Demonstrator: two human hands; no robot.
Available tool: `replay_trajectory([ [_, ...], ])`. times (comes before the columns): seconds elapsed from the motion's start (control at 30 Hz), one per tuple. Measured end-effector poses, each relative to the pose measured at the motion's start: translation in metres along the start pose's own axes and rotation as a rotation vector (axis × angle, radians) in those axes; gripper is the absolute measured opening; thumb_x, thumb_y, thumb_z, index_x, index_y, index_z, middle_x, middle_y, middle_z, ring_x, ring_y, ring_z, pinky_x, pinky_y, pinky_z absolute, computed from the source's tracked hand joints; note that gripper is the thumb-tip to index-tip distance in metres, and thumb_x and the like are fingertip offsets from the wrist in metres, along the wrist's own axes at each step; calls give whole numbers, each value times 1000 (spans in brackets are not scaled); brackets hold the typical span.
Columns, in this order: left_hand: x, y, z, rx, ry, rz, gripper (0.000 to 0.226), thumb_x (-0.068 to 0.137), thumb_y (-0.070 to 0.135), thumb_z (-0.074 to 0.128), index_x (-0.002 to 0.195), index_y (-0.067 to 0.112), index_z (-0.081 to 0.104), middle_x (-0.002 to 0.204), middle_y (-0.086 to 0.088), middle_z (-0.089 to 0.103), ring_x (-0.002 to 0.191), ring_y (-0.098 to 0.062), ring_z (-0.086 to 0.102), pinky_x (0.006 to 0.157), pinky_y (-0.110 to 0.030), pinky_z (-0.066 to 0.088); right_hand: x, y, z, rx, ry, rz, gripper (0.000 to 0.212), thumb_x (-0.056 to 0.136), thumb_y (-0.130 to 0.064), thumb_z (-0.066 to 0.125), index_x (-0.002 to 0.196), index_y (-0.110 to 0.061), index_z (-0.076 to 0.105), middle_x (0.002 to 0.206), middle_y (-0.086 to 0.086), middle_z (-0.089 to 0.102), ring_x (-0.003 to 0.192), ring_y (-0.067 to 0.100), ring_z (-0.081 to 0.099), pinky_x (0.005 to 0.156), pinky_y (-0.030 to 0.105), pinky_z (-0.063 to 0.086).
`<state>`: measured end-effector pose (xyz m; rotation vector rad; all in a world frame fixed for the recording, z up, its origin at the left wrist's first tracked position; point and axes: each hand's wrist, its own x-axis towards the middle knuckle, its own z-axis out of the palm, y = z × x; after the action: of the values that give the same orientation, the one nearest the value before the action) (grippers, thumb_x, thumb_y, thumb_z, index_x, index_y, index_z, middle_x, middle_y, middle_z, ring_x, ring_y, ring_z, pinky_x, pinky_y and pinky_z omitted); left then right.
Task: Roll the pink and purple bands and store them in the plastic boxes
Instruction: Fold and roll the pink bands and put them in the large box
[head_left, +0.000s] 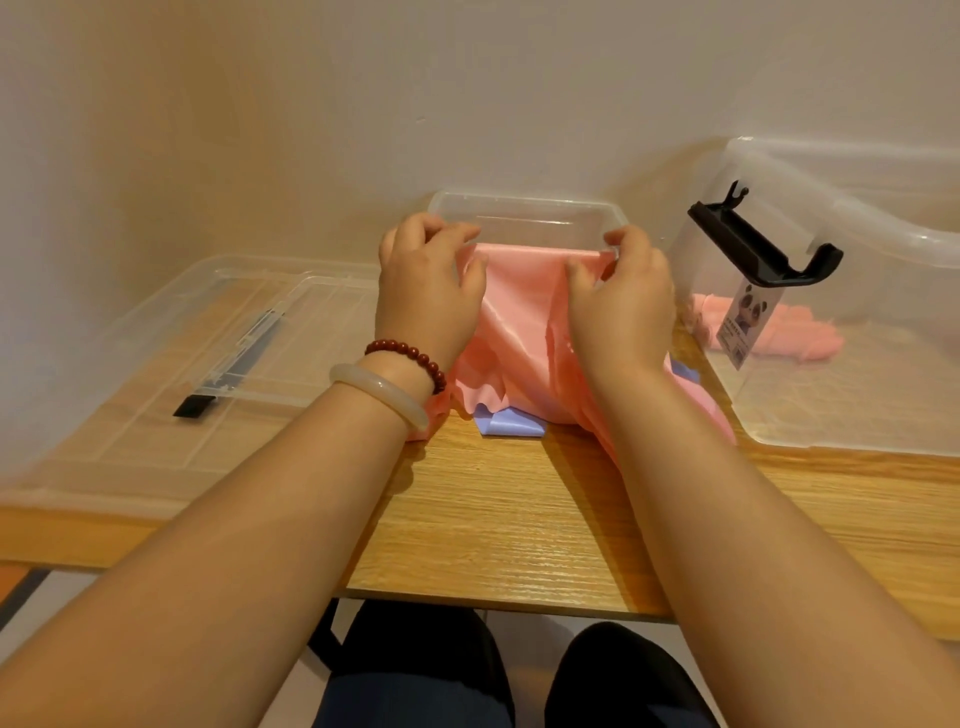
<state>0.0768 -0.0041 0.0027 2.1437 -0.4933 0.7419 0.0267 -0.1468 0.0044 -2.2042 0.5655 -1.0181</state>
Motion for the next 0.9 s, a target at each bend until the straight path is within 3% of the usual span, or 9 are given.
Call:
replay_trajectory([
  [0.07, -3, 2, 0, 31, 23, 2, 33, 94, 25, 58, 124, 14, 63, 113, -9, 51, 116, -25, 42, 95, -24, 36, 2, 0, -2, 111, 25, 8, 30, 96, -14, 51, 126, -14, 57, 118, 6, 61, 107, 22, 57, 90, 33, 45],
  [0.2, -6, 5, 0, 53, -58, -40, 42, 94, 36, 58, 130, 15, 54, 114, -10, 54, 112, -26, 48, 91, -28, 39, 10, -3, -12, 295, 91, 60, 23, 97, -11, 49, 116, -13, 62, 112, 4, 63, 90, 9, 53, 74, 15, 37],
  [0.3, -11, 12, 3, 44, -97, -11, 42, 97, 35, 54, 133, 15, 49, 90, -6, 64, 86, -22, 60, 75, -33, 51, 17, -3, -18, 407, 81, 142, 22, 99, -10, 47, 112, -15, 64, 98, -8, 62, 90, 7, 54, 76, 15, 41],
  [0.43, -12, 13, 10, -132, -67, -105, 33, 96, 21, 56, 129, 19, 56, 74, 14, 54, 73, -4, 53, 66, -6, 39, 18, 1, -14, 384, 50, 145, 27, 99, -9, 41, 113, -16, 63, 80, -15, 56, 84, 12, 56, 71, 25, 44],
  [0.53, -9, 9, 11, -212, -14, -150, 26, 96, 14, 53, 121, 18, 62, 76, 14, 52, 70, 4, 51, 61, 3, 36, 19, 6, -13, 360, 82, 109, 27, 99, -9, 42, 115, -14, 62, 96, -3, 64, 86, 12, 55, 70, 22, 40],
  [0.67, -3, 4, 8, -275, 5, -184, 30, 97, 16, 51, 126, 20, 57, 84, 7, 57, 79, -9, 60, 75, -14, 50, 20, 13, -14, 296, 109, 92, 17, 98, -9, 46, 109, -13, 59, 113, 5, 60, 88, 9, 50, 66, 8, 36],
  [0.77, -5, 3, 9, -364, -36, -255, 33, 96, 25, 54, 129, 26, 53, 86, 7, 60, 82, -10, 63, 83, -34, 56, 9, 16, -13, 296, 94, 105, 17, 98, -31, 54, 100, -15, 50, 99, 3, 59, 82, 14, 51, 69, 23, 39],
  [0.83, -11, 2, 12, -400, -84, -277, 41, 92, 35, 60, 132, 31, 49, 84, 3, 63, 84, -11, 64, 82, -36, 56, -1, 17, -11, 276, 20, 135, 27, 94, -39, 60, 102, -16, 49, 92, -2, 56, 82, 15, 51, 68, 28, 35],
  [0.9, -17, 0, 15, -416, -154, -266, 50, 90, 34, 63, 136, 33, 44, 75, 3, 60, 75, -9, 60, 76, -29, 54, -8, 19, -7, 268, 8, 105, 21, 93, -28, 60, 108, -16, 52, 93, -5, 57, 85, 16, 53, 67, 24, 34],
])
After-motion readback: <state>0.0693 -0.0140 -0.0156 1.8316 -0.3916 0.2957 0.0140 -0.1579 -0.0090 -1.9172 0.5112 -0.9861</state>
